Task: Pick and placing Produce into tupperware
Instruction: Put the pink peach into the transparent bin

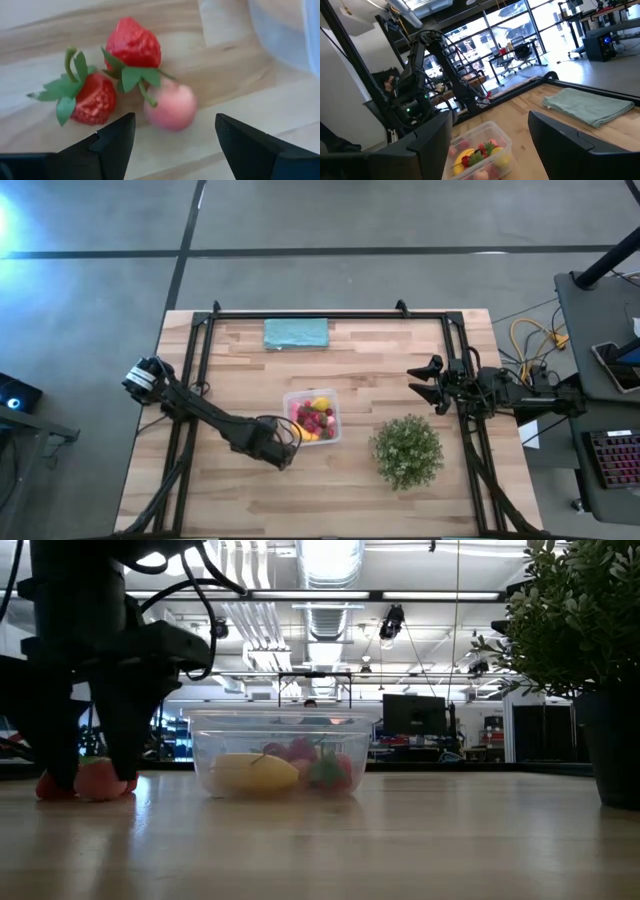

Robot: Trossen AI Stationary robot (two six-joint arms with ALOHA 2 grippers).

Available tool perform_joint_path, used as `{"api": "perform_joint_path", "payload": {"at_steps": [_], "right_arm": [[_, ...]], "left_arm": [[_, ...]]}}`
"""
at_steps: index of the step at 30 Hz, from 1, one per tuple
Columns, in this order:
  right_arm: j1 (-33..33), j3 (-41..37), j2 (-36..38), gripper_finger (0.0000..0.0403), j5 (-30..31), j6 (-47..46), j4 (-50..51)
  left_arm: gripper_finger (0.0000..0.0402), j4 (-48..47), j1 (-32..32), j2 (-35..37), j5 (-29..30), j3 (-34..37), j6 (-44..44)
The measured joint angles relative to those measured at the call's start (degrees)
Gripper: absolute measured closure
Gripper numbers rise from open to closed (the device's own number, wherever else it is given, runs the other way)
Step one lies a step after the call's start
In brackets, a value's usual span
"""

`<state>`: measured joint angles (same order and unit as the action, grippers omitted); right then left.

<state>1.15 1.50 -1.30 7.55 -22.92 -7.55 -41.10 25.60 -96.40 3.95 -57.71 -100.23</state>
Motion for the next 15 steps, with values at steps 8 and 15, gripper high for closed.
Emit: {"api": "perform_joint_path", "payload": {"at_steps": [8, 15], "right_arm": [[0.00, 0.00, 0.00, 0.0156, 0.00, 0.00, 0.00], [0.00, 0.00, 0.02, 0.0151, 0.00, 0.00, 0.00]], "left_arm": [[0.0171, -0.05, -0.94, 0.00, 2.51, 0.02, 0.28], [0.0220, -0.22, -0.97, 0.00, 2.40, 0.02, 0.53]]}}
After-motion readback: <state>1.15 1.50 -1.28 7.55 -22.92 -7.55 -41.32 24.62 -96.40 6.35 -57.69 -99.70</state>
